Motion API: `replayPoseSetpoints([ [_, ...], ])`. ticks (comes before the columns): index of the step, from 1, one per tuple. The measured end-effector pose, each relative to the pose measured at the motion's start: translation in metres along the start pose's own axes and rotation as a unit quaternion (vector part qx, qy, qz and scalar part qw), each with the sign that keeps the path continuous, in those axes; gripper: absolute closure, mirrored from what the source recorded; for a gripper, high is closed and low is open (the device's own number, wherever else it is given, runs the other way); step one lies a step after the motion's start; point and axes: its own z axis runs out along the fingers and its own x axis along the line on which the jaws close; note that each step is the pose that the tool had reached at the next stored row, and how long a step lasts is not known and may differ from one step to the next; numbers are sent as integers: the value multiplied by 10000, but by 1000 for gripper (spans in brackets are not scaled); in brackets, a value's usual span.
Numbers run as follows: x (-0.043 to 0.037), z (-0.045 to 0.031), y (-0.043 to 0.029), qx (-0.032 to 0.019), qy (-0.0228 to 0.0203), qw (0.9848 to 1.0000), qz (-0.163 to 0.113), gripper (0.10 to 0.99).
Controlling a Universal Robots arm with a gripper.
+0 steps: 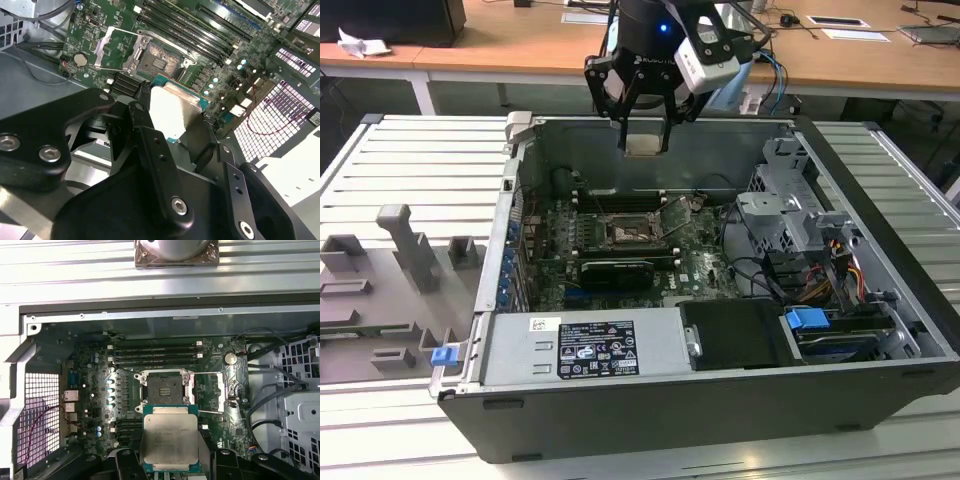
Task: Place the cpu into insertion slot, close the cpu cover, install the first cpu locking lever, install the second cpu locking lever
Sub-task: 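Place the cpu into insertion slot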
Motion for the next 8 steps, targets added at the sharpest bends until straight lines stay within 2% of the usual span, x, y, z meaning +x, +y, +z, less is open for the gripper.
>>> replayPoseSetpoints([
  [8,0,6,0,-2,-14,9999,157,561],
])
